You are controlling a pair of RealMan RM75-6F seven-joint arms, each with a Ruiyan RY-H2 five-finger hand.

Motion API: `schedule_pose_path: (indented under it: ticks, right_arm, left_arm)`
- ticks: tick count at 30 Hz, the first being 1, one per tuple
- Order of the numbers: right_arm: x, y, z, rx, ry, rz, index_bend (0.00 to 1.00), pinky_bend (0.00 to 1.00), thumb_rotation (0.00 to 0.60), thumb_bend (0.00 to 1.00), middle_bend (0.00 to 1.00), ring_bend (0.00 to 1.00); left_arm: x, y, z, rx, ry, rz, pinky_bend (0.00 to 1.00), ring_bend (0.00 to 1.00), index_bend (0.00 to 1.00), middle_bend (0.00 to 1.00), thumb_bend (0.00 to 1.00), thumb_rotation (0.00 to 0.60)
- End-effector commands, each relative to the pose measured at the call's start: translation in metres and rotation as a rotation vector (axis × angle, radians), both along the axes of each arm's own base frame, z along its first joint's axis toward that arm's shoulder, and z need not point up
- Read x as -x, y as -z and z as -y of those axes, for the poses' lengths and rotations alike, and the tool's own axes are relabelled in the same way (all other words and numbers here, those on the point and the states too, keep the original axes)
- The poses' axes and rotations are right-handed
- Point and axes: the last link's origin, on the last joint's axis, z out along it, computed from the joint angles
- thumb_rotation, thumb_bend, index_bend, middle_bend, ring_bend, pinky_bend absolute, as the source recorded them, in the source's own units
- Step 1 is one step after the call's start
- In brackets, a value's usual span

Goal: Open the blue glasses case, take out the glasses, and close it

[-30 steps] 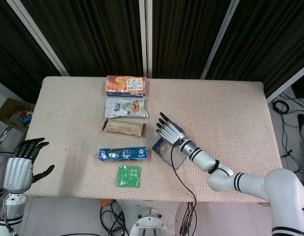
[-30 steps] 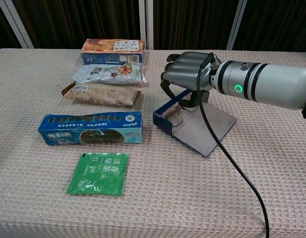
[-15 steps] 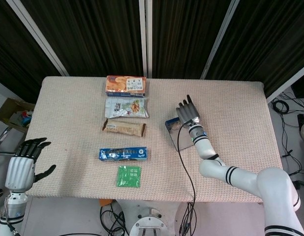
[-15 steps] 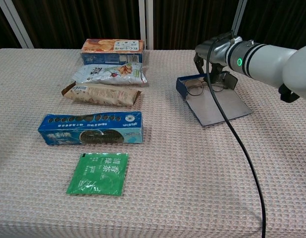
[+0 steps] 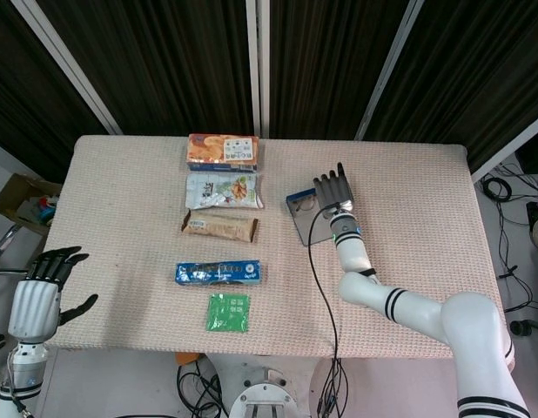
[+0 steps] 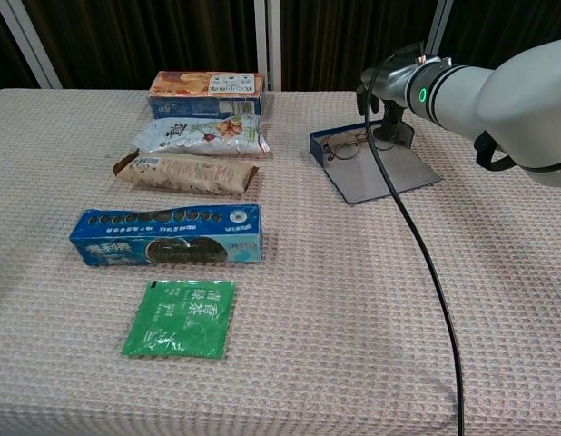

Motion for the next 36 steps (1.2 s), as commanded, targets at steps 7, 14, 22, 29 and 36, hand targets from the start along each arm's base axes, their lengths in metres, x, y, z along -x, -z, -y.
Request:
schedule_pose_path:
  ticks: [7,14,22,29,36]
  right_arm:
    - [0.001,0.000,0.014,-0.001,-0.015,-0.027,0.28,0.00,0.600,0.38,0.26,0.15]
    - [-0.002,0.015,0.022,-0.022,-0.033,-0.047,0.36,0.00,0.600,0.38,0.27,0.15]
    - [-0.006,0.022,0.031,-0.017,-0.034,-0.037,0.41,0.00,0.600,0.38,0.28,0.15]
    - [-0.005,0.026,0.034,-0.018,-0.027,-0.033,0.42,0.00,0.600,0.36,0.28,0.15]
    - [-0.005,0.026,0.036,-0.008,-0.025,-0.028,0.46,0.00,0.600,0.36,0.29,0.15]
  left_arm:
    - [0.002,0.000,0.002,-0.001,-0.013,-0.001,0.21,0.20,0.28,0.23,0.02,0.600]
    - [0.005,-0.002,0.005,-0.007,-0.035,-0.001,0.21,0.20,0.28,0.23,0.02,0.600]
    - [0.008,-0.003,0.006,-0.009,-0.050,-0.003,0.21,0.20,0.28,0.23,0.02,0.600]
    - [0.009,-0.004,0.007,-0.007,-0.056,-0.003,0.21,0.20,0.28,0.23,0.02,0.600]
    - [0.010,-0.004,0.007,-0.006,-0.057,-0.003,0.21,0.20,0.28,0.23,0.02,0.600]
